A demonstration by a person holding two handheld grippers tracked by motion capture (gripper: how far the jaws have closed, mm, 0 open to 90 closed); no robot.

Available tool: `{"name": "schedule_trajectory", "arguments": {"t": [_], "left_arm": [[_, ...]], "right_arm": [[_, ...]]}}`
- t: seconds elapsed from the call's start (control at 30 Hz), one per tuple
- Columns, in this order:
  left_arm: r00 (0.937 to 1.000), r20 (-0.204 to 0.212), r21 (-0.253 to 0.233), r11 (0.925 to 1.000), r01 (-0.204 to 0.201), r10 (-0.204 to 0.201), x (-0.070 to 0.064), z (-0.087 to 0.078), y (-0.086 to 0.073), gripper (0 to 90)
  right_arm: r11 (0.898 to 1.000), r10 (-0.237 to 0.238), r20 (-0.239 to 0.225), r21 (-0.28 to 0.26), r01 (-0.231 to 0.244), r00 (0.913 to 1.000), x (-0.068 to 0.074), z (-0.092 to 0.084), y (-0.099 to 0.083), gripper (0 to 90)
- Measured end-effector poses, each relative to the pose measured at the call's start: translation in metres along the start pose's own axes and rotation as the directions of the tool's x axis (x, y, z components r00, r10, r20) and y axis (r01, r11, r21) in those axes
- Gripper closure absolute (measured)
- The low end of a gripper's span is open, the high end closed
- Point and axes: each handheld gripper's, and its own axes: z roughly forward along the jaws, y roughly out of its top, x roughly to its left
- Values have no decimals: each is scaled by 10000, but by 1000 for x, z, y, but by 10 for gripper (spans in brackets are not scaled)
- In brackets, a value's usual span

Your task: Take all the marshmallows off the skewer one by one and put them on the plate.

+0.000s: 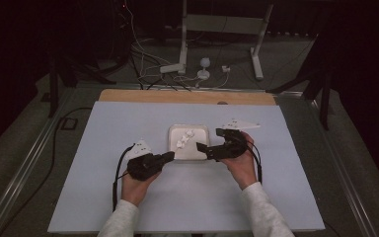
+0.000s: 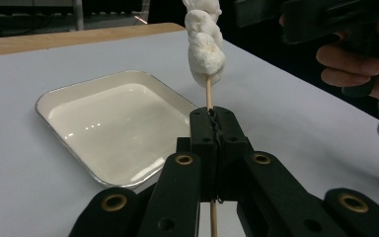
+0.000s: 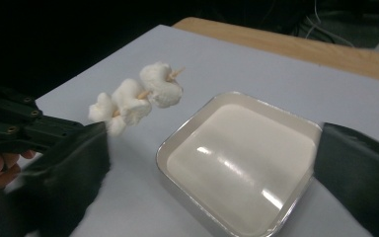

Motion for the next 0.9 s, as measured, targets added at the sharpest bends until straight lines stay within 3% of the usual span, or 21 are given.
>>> {"name": "schedule_trajectory", "arguments": {"t": [0.13,0.27,0.33,0.4,0.53,0.7,0.77,0.9], "left_arm": [[9999,169,-43,10000,-18,19,-2,1,0,900],[9994,327,-78,9999,-111,113,-4,3,-1,900],[9990,414,-100,9998,-190,194,-6,4,-1,900],[9989,416,-120,9997,-195,200,-6,4,-1,900],[9987,505,-167,9998,-106,114,-4,4,-3,900],[9981,604,1,9999,-155,155,-4,8,-5,900],[9979,612,135,9996,-242,233,-5,10,-6,900],[9979,579,224,9993,-305,291,-6,11,-6,900]], "right_arm": [[9983,584,-678,-19,-587,9960,-2,3,-1,242],[9935,1124,-1658,-3,-1141,9797,-4,7,0,423],[9914,1306,-1903,137,-1304,9730,-3,10,1,487],[9873,1583,-2253,264,-1564,9613,-4,14,1,576],[9658,2572,-2936,468,-2549,9207,-8,19,1,631],[9533,2949,-3428,415,-2992,8920,-9,20,2,669],[9528,2934,-3593,343,-3016,8859,-8,19,4,682],[9617,2667,-3596,387,-2712,8942,-4,20,7,683]]}}
